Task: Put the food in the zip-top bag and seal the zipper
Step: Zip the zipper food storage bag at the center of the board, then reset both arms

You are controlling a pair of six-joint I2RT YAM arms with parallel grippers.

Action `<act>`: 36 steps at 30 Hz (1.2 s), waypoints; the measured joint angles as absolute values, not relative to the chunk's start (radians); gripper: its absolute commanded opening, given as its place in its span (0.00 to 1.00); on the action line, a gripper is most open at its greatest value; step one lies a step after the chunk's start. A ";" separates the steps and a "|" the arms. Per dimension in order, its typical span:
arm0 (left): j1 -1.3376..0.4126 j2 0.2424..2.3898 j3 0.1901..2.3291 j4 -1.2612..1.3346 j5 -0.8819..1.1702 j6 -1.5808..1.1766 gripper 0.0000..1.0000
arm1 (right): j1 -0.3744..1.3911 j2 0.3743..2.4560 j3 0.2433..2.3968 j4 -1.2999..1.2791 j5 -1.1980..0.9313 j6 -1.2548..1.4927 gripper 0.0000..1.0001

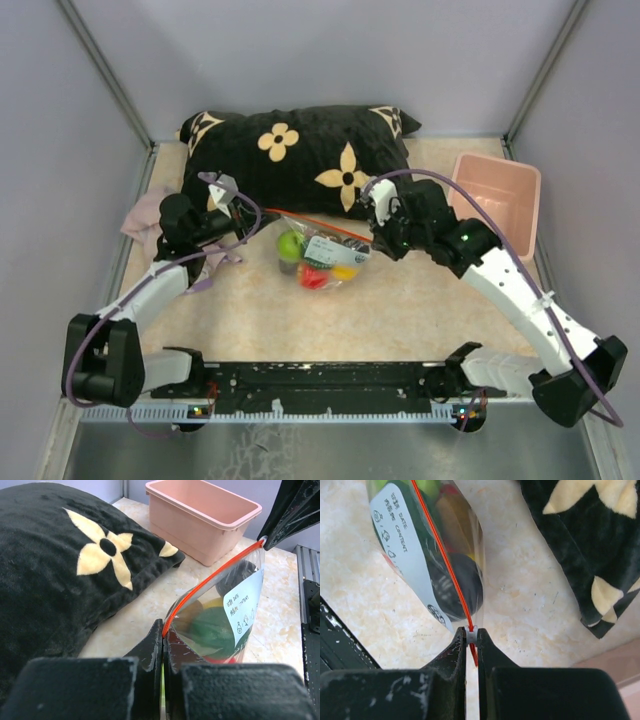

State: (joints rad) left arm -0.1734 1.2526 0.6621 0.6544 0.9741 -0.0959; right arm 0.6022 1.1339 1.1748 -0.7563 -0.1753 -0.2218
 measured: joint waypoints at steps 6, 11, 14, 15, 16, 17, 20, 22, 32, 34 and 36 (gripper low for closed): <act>-0.175 1.203 0.623 0.664 0.934 -0.144 0.00 | 0.604 1.039 1.108 -0.754 -0.154 -0.167 0.00; -0.177 1.164 0.570 0.673 0.922 -0.179 0.00 | 0.607 0.974 1.061 -0.733 -0.165 -0.125 0.00; -0.177 1.150 0.553 0.674 0.918 -0.198 0.01 | 0.607 0.956 1.040 -0.728 -0.191 -0.101 0.00; -0.177 1.144 0.549 0.675 0.918 -0.206 0.03 | 0.607 0.952 1.034 -0.727 -0.200 -0.094 0.00; -0.177 1.139 0.545 0.680 0.917 -0.213 0.04 | 0.607 0.947 1.026 -0.725 -0.209 -0.088 0.00; -0.177 1.132 0.540 0.689 0.916 -0.222 0.08 | 0.607 0.944 1.019 -0.724 -0.215 -0.081 0.00; -0.176 1.125 0.536 0.712 0.901 -0.252 0.22 | 0.606 0.941 0.994 -0.724 -0.217 -0.056 0.01; -0.174 1.128 0.536 0.723 0.888 -0.275 0.31 | 0.606 0.944 0.970 -0.725 -0.205 -0.032 0.04; -0.174 1.056 0.586 0.550 0.729 -0.430 0.61 | 0.606 0.957 0.921 -0.677 -0.035 0.073 0.54; -0.174 0.997 0.604 0.490 0.697 -0.450 0.66 | 0.606 0.916 0.919 -0.662 0.002 0.088 0.62; -0.174 0.924 0.621 0.424 0.669 -0.464 0.70 | 0.606 0.859 0.914 -0.646 0.034 0.099 0.68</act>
